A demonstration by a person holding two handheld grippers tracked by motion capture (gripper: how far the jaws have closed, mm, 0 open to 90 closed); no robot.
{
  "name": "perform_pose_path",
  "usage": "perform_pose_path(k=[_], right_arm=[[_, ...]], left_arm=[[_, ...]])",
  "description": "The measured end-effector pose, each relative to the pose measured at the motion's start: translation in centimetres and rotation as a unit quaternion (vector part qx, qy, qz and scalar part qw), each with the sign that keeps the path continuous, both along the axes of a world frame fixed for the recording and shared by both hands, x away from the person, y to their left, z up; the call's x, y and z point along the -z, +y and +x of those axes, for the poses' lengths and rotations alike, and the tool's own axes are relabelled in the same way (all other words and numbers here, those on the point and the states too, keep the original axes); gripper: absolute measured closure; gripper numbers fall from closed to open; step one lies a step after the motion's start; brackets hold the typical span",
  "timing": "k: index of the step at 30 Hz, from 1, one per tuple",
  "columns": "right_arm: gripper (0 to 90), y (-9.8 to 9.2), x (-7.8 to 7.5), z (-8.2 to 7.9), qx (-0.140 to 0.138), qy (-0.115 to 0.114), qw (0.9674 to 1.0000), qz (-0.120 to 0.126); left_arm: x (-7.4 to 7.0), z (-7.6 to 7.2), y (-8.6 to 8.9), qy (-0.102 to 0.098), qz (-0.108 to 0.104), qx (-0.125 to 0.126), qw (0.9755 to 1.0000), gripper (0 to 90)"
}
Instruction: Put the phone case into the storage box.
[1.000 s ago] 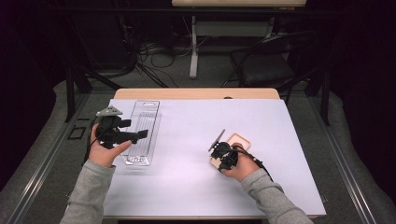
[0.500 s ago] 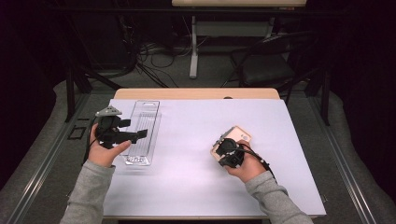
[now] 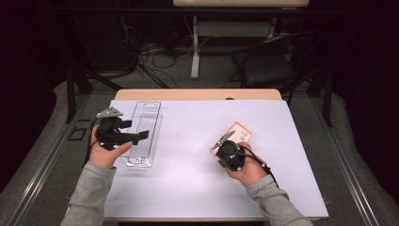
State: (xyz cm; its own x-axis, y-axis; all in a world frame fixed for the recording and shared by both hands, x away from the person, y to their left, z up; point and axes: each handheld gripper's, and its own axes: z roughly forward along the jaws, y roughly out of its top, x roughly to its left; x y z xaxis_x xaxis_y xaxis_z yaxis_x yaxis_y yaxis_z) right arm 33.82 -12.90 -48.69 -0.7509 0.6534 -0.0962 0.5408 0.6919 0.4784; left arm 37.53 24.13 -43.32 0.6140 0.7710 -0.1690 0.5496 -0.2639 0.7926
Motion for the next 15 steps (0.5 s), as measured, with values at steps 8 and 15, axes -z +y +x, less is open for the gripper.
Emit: perform_pose_path(k=[8,15], right_arm=[[88.6,0.3,-0.4,-0.8,-0.025,-0.067,0.9973,0.013],[88.6,0.6,-0.7,-1.6,-0.045,-0.126,0.9905,0.031]], left_arm=[[0.0,-0.1,-0.2,-0.004,0.002,0.003,1.0000,13.5],[-0.1,-0.2,-0.3,-0.009,-0.003,0.004,0.9999,14.3]])
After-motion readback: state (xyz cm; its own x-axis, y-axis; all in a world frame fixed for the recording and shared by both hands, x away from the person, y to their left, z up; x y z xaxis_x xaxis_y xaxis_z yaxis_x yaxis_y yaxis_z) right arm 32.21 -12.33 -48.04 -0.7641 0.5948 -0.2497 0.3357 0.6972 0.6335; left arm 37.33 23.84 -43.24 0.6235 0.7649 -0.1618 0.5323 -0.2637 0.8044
